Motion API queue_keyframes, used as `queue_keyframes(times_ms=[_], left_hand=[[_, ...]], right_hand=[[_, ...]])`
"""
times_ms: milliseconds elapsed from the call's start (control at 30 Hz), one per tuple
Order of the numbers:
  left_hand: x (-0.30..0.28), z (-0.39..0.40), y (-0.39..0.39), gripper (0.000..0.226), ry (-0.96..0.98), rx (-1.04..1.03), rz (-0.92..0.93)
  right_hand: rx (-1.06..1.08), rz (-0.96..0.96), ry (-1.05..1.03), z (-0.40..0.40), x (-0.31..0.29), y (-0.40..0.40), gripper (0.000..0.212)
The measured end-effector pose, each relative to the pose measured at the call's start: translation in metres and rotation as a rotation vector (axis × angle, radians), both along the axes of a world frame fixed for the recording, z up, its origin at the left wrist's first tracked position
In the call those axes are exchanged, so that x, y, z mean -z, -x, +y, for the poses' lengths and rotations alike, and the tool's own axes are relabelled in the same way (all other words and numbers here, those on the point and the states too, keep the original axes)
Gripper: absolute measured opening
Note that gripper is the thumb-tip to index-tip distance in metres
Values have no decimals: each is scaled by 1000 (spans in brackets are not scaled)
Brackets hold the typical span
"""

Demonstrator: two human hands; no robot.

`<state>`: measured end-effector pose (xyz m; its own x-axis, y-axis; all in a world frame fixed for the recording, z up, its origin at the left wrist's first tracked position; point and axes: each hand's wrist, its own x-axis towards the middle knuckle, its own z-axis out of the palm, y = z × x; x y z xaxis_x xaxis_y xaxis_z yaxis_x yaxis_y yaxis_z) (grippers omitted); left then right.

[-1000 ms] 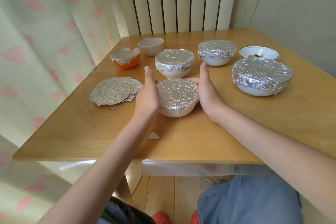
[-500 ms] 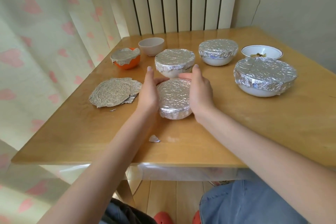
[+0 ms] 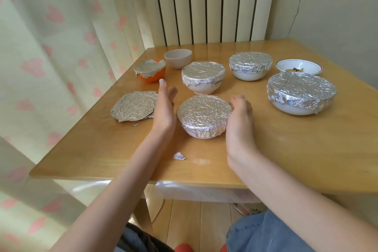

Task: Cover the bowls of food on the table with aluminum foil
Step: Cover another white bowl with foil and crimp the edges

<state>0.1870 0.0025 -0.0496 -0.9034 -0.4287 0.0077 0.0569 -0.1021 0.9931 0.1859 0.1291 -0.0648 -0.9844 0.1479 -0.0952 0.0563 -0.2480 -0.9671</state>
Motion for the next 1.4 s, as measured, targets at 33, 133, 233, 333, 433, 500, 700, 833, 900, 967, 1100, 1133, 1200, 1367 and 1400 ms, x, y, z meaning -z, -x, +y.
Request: queue_keyframes(times_ms=[33,133,233,333,433,500,700,833,900,967,1100,1133,1200,1367,1400], left_hand=[[-1,1,2,71,-17,35,5],[0,10,3,72,-104,73,-14],[9,18,5,66,-150,-23,-52],[14,29,5,55,-192,-215,-100],[11,38,0,55,-176,-327,-89],[9,44,-6,62,-186,-374,-64],[7,37,-19,77,-142,-256,-98],[1,15,-11,69,-136,-176,-56],[-3,16,-8,69,-140,-96,-60],[-2,16,-7,70,-177,-32,-66],[3,25,-4,59,-235,-115,-102],[4,29,-4,58,-220,-169,-115],[6,36,-5,73,-217,-245,-119],[12,45,-17,78,-111,-285,-97],[14,43,-17,81,-87,-277,-96]], right_hand=[[9,16,33,-8,2,-8,42],[144,58,31,-29,-6,-9,41],[202,-4,-47,-32,-10,12,39],[7,0,-87,-25,-6,31,59],[-126,21,-105,-17,-6,37,71],[-163,32,-116,-14,-6,41,73],[-354,57,-167,-2,-11,45,77],[-251,-5,-114,0,-5,42,60],[-146,-63,-78,-9,0,34,61],[-54,-70,-69,-20,2,28,61],[-47,-46,-142,-18,1,34,58],[-110,-45,-142,-13,-1,38,58],[-273,-30,-129,-4,-4,48,58],[-466,3,-202,6,-3,62,72],[-477,9,-216,6,-3,62,76]])
